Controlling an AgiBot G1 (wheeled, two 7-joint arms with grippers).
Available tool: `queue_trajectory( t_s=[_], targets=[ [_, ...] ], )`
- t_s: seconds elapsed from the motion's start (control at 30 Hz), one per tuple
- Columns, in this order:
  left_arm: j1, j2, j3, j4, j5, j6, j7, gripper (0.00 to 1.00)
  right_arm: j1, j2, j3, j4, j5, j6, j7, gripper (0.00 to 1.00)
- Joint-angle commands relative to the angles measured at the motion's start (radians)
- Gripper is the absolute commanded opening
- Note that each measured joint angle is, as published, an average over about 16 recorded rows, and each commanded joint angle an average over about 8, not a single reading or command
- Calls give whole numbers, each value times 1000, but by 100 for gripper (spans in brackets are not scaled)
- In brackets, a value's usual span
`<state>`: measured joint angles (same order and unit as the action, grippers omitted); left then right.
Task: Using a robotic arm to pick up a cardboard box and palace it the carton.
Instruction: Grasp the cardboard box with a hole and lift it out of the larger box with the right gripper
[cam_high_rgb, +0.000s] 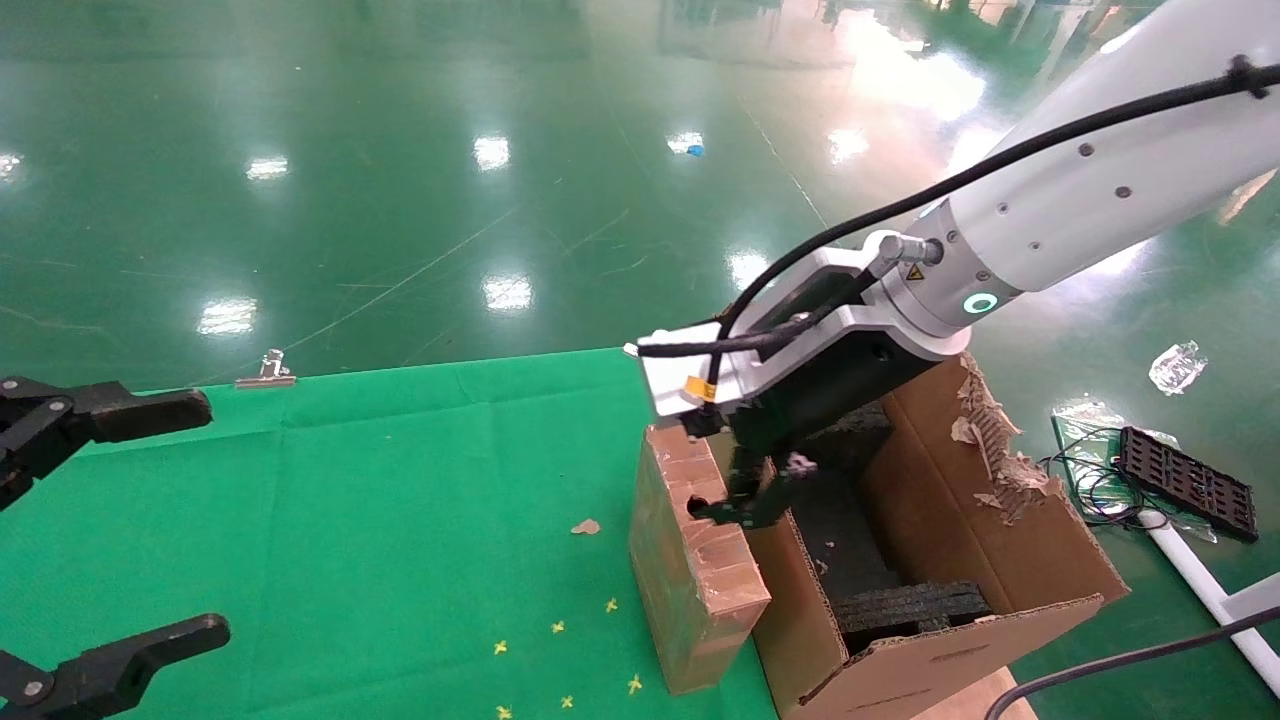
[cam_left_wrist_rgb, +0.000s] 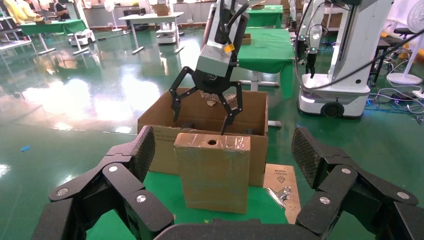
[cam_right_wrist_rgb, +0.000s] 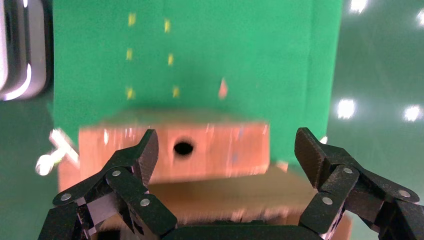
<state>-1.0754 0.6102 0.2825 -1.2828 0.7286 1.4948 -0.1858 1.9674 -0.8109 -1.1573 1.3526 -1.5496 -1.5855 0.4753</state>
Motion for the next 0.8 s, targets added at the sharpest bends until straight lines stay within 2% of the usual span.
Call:
queue_trajectory(
  t_s=[0.03, 0.17, 0.27, 0.53, 0.63, 0.8],
  targets=[
    [0, 0, 0, 0, 0, 0, 0, 100, 50, -2, -74, 0, -23, -1, 23, 100],
    [0, 0, 0, 0, 0, 0, 0, 100, 107, -42, -207, 3, -53, 8, 90, 100],
    [0, 0, 1, 0, 0, 0, 0, 100, 135, -61, -268, 4, -44, 18, 127, 100],
    [0, -1, 1, 0, -1, -1, 1, 100, 183, -76, -329, 0, 16, 42, 206, 100],
    [0, -1, 1, 0, -1, -1, 1, 100, 197, -80, -338, -18, 30, 45, 313, 100],
    [0, -1, 2, 0, -1, -1, 1, 100, 222, -116, -351, -125, 59, 29, 609, 100]
  ],
)
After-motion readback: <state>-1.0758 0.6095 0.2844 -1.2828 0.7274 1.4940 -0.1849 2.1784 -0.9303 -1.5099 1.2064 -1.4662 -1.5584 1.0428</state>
